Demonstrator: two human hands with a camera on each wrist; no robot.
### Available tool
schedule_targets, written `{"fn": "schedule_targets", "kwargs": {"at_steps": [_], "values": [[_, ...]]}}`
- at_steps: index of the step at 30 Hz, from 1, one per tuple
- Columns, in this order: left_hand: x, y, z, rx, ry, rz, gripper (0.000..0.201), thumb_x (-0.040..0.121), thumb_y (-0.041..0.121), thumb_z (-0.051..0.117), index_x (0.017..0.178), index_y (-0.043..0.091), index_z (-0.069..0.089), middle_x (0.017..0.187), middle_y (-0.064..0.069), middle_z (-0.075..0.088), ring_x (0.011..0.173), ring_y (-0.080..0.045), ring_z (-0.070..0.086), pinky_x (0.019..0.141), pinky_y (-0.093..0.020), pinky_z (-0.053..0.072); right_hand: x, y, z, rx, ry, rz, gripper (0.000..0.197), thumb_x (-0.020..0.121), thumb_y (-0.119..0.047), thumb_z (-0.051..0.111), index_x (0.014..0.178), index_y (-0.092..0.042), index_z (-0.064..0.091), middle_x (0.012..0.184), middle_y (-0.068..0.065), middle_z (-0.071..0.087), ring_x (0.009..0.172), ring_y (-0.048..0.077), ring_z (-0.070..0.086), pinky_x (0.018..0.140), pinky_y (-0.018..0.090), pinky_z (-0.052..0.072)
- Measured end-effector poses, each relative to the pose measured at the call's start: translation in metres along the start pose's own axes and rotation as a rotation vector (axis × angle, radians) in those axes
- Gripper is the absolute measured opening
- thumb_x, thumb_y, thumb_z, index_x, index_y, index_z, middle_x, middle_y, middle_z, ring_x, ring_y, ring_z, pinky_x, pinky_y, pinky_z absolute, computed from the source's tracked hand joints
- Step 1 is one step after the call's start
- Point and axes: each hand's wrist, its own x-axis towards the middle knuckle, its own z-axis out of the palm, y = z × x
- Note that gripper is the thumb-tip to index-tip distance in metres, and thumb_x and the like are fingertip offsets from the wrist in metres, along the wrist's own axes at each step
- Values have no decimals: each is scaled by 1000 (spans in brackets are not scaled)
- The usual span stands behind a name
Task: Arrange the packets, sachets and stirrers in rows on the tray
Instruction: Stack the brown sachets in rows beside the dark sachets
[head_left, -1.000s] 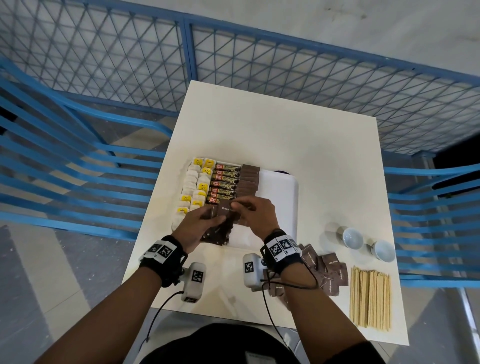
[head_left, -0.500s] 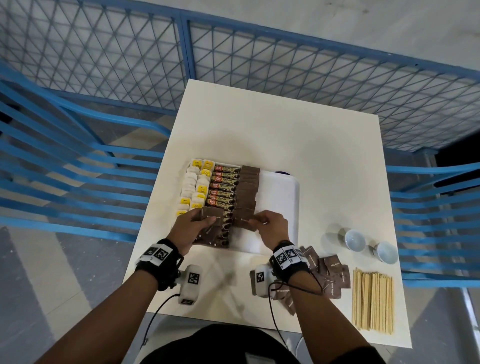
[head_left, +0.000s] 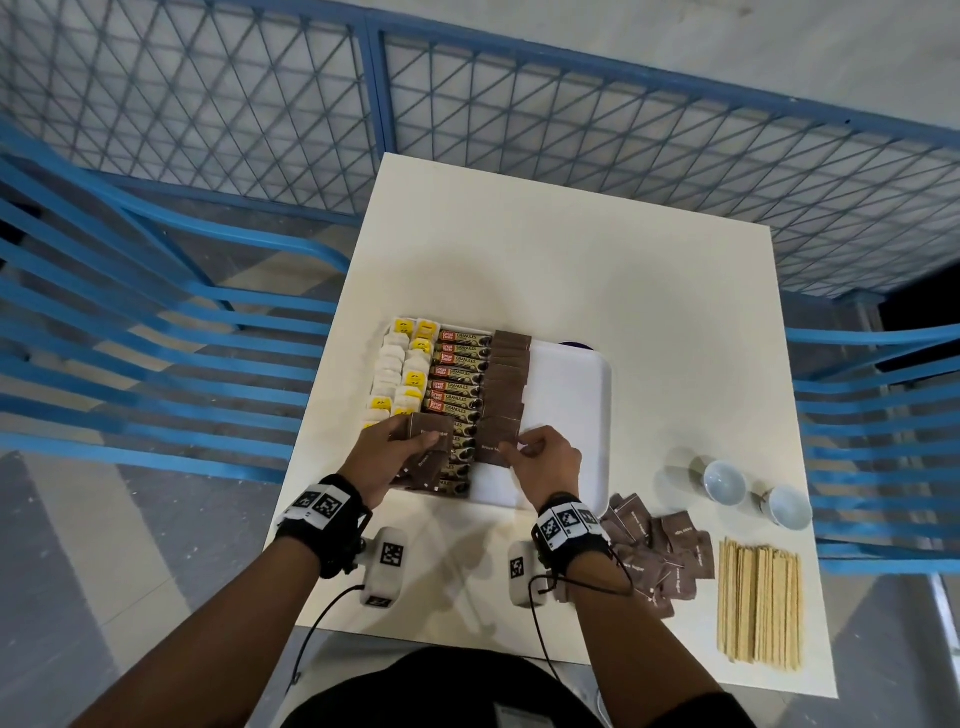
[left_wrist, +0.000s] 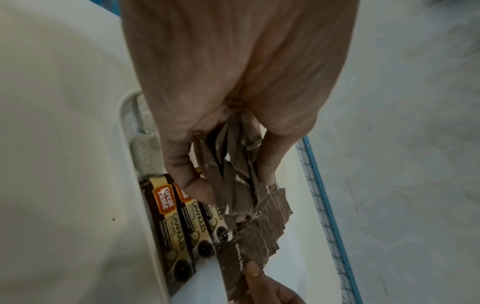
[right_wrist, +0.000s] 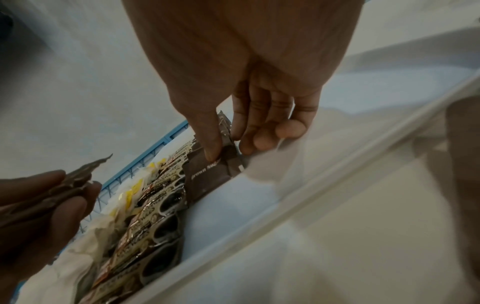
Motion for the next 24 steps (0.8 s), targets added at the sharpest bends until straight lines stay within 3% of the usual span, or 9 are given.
{"fn": "schedule_targets", "kwargs": {"at_steps": [3, 8, 11, 15, 20, 24], "values": [[0, 0, 0, -3, -8, -19, 31, 88, 8, 75, 118, 7, 71, 119, -25, 70, 99, -40, 70, 90, -60, 56, -2, 4, 1, 2, -4, 11, 30, 73, -41, 85, 86, -27, 63, 76, -6, 68, 85, 14, 64, 77, 26, 49], [1, 3, 3, 1, -38, -74, 34, 90, 0, 67, 123, 7, 68, 123, -27, 67, 114, -50, 64, 93, -61, 53, -4, 5, 4, 14, -6, 12, 34, 66, -35, 91, 82, -21, 64, 69, -9, 67, 82, 13, 65, 79, 25, 50], [3, 2, 3, 18, -48, -73, 38, 90, -9, 59, 126, 4, 65, 126, -29, 65, 115, -51, 63, 91, -58, 55, -2, 3, 3, 24, -9, 14, 32, 67, -32, 91, 81, -21, 65, 70, -8, 68, 82, 14, 66, 82, 28, 53], [1, 0, 3, 34, -67, -49, 37, 90, -8, 61, 125, 4, 66, 125, -28, 66, 115, -50, 63, 96, -64, 51, -3, 5, 2, 14, -14, 10, 32, 68, -35, 90, 82, -24, 63, 71, -7, 67, 85, 15, 65, 84, 30, 52], [-3, 2, 4, 43, -89, -28, 37, 91, -7, 63, 125, 5, 66, 125, -24, 68, 114, -46, 65, 93, -62, 54, -9, 1, -6, -4, 17, -5, 26, 79, -40, 80, 91, -23, 64, 73, -8, 65, 82, 13, 62, 75, 24, 43], [-8, 2, 5, 60, -116, -20, 35, 90, -5, 66, 122, 9, 68, 121, -19, 70, 110, -40, 68, 88, -56, 57, -13, -11, -5, 72, 29, -146, 18, 84, -37, 75, 92, -23, 67, 73, -7, 66, 73, 9, 62, 69, 25, 46]]}}
